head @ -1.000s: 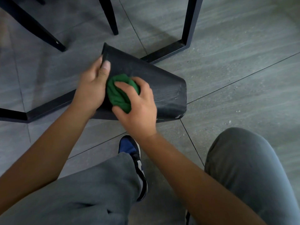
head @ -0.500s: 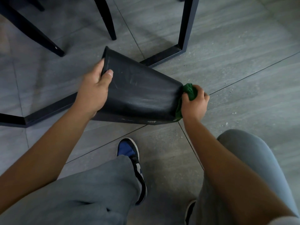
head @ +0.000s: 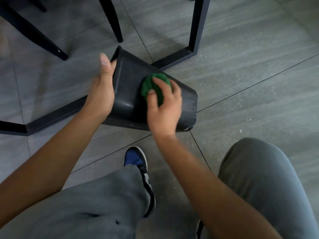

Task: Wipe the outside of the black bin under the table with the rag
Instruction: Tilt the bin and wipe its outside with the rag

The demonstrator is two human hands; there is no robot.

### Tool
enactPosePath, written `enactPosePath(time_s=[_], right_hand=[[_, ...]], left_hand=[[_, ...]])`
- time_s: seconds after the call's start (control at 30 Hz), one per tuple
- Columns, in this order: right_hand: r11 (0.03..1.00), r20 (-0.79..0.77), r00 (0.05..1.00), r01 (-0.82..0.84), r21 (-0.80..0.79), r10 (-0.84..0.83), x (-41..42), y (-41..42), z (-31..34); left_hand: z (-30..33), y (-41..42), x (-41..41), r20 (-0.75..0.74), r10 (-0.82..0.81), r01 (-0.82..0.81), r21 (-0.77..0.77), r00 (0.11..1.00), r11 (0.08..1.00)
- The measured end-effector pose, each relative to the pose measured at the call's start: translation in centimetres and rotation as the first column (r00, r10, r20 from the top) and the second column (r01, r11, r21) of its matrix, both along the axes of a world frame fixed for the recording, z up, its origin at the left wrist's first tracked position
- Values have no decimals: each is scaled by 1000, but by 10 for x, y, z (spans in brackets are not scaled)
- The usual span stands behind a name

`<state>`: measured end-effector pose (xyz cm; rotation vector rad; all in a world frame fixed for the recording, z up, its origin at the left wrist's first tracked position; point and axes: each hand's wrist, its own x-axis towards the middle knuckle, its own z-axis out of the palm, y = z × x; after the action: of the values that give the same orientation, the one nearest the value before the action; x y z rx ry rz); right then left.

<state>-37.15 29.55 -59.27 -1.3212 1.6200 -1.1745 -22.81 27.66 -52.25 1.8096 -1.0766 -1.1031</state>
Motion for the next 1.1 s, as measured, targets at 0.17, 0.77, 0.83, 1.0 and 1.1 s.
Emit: enactPosePath(time_s=[0.17,0.77,0.83,1.0,1.1], right_hand=[[989,-3,995,-96,-109,97,54,22,40],[969,-349,924,212,126,-157,-76,-53,-72],[957,-331,929,232,175,-165,-88,-54,-74],[947,-214,954,254,195,-211,-98,-53,-58],[980,-135,980,164,109,-149,-78,-47,-31]], left_hand=[[-1,-4,6,-129,-26,24,-14,991,1000],[-20,16,20,156,7,13,-131,988,991],[-16,16,18,146,13,6,-127,989,992],[-12,17,15,207,18,8,-125,978,992],[-12,18,12,191,45,-23,-117,981,993]])
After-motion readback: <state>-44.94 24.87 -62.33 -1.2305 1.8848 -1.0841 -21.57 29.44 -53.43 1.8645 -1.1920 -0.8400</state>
